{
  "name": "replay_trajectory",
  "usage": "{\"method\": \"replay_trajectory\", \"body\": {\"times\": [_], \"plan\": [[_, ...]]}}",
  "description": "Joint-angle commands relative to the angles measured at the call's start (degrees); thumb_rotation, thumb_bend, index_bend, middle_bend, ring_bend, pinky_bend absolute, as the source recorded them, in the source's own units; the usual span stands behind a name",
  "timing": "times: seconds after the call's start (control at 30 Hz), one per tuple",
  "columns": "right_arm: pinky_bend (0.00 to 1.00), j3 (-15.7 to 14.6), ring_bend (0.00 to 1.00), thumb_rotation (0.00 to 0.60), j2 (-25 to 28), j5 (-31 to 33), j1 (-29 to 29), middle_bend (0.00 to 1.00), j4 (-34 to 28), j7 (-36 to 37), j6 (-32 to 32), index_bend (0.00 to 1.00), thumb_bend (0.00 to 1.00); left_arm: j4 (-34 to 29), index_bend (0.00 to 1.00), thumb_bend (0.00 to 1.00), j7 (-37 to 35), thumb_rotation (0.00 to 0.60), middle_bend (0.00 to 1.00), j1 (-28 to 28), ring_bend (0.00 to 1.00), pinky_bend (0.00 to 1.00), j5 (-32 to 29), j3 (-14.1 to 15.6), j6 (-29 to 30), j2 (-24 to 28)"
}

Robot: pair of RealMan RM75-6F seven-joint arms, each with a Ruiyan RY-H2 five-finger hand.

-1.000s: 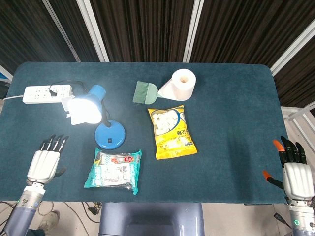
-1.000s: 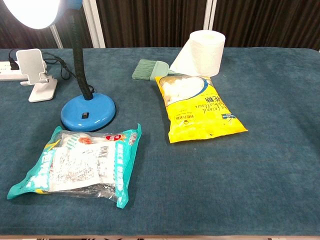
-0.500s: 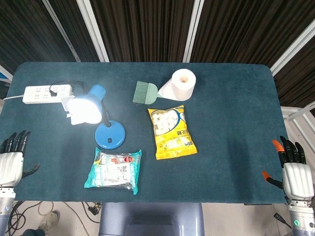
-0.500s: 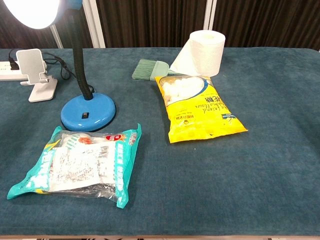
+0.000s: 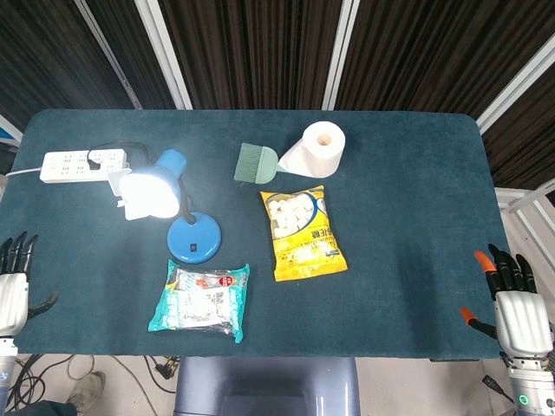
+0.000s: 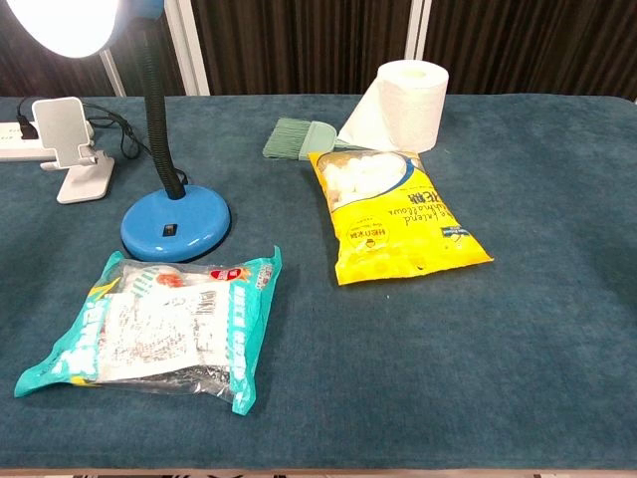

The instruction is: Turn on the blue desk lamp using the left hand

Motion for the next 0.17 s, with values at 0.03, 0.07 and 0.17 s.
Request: {"method": "replay_trajectory", "body": {"times": [0.03,0.07,0.17], "plan": [[0.00,-0.1,0.09,0.600,0.1,-0.2,0.0,0.06,-0.3,-0.2,0.0,0.14,0.22,-1.1,0.04,0.13,-0.5,0.600,0.00,0.7,0.00,0.12,0.6,-0.4,0.5,0.9],[0.00,-0.1,0.09,0.600,0.1,-0.2,0.0,0.06,-0.3,-0.3,-0.1,0.14,0.22,-1.3,0.04,0.13,-0.6,0.600,0.00,0.9,0.00,0.12,0.8,-0.5,0.6,1.1],[0.00,-0.2,0.09,0.600,0.1,-0.4,0.0,0.06,-0.4,-0.5,-0.1,0.14,0.22,-1.8,0.04,0.13,-0.4,0.600,0.00,1.4,0.00,0.12,0.8,-0.9,0.5,1.7]]}}
